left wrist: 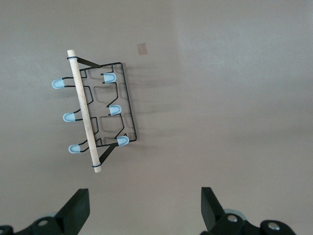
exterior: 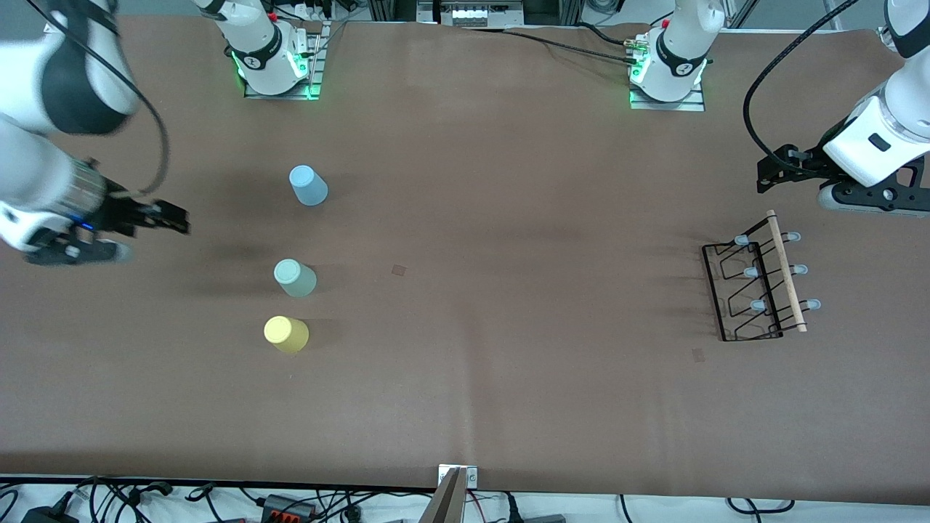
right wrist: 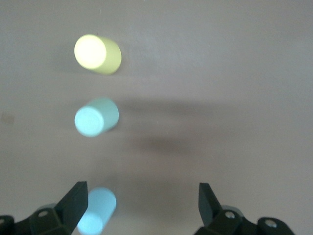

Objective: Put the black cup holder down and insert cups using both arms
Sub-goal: 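Move the right gripper out toward the teal cup, then grasp the teal cup with the right gripper while the left gripper grasps the rack handle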

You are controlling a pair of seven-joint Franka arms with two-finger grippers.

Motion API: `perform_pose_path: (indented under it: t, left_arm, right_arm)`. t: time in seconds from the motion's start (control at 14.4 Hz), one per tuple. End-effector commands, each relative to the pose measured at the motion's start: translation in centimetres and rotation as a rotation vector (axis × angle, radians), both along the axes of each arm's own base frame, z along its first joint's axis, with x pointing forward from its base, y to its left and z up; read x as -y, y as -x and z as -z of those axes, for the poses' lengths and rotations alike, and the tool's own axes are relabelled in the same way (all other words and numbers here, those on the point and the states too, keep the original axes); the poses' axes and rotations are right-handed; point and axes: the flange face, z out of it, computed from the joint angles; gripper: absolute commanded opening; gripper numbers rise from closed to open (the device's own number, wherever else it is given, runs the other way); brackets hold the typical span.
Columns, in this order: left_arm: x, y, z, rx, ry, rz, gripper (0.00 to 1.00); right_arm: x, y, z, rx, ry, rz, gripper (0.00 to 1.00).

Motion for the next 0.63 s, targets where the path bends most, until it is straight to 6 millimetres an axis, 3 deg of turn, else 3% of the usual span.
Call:
perform_pose_path:
  t: [0.0, 0.14, 0.35, 0.56]
  left_arm:
    - [0.1, 0.2, -0.7, -0.002, 0.001, 0.008, 1.00]
    - [0.1, 0.2, -0.7, -0.004, 0.001, 0.008, 1.00]
    - [0.0, 0.2, -0.7, -0.004, 0.001, 0.007, 1.00]
    - [0.0, 0.2, -0.7, -0.004, 0.001, 0.007, 1.00]
  right_arm:
    - [-2.6, 0.7, 5.0, 0.054, -0.015, 0.057, 1.00]
    - [-4.4, 0.6, 7.8, 0.084, -0.029, 0.105, 1.00]
    - [-5.1, 1.4, 11.4, 0.152, -0.046, 0.101, 1.00]
    - [-6.6, 1.2, 13.2, 0.166, -0.056, 0.081, 1.00]
